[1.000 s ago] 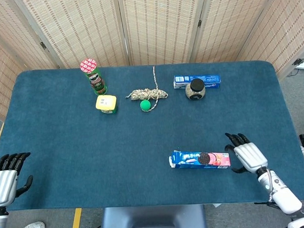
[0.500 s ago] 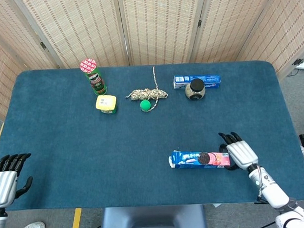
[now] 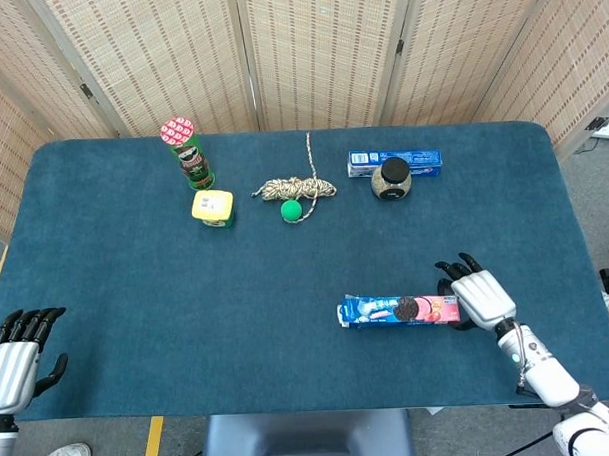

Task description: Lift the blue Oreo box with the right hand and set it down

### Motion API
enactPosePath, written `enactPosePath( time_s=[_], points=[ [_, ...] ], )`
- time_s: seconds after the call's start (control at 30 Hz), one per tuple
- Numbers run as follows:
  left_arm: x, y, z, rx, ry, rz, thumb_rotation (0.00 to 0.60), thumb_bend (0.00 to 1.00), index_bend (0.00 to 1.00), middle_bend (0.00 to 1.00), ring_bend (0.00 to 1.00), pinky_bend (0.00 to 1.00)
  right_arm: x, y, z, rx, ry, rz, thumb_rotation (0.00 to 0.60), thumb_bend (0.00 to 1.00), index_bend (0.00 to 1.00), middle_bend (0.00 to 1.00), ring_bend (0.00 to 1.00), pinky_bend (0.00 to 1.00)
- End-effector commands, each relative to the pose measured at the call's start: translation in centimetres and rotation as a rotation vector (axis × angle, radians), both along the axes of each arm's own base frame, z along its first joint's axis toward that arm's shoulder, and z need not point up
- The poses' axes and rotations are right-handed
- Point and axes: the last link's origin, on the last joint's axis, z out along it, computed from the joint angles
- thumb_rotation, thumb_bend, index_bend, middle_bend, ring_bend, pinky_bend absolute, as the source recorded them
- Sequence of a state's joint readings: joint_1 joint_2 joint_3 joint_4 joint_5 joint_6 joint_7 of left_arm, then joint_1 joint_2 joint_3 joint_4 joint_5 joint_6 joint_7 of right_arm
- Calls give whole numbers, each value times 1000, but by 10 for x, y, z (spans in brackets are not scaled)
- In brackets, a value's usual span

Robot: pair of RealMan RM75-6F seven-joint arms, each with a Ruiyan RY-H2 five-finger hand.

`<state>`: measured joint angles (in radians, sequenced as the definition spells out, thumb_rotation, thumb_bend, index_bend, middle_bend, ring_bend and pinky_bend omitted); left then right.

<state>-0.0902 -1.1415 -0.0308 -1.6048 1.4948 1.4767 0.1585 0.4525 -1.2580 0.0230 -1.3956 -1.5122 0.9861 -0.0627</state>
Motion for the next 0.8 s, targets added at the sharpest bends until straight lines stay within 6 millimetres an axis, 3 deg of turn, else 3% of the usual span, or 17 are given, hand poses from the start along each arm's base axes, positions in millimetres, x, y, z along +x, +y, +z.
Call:
enactPosePath(
  time_s=[0.03,0.37,0.47,0.8],
  points=[
    [-2,4,0,-1,5,12,600,403,195,222,195,145,1,-9,14,8,73,78,600,210,552,168,192,62],
    [-3,14,-11,-31,38,41,600,403,191,222,195,145,19,-22,62,-90,142,254,600,210,573,168,190,61],
    [-3,16,-15,-43,49,46,600,402,190,222,195,145,36,-24,80,-119,185,287,600,209,576,168,190,61],
    [-9,27,-19,-104,31,86,600,402,190,222,201,149,91,-33,109,-159,321,348,600,210,614,171,210,80]
  ],
)
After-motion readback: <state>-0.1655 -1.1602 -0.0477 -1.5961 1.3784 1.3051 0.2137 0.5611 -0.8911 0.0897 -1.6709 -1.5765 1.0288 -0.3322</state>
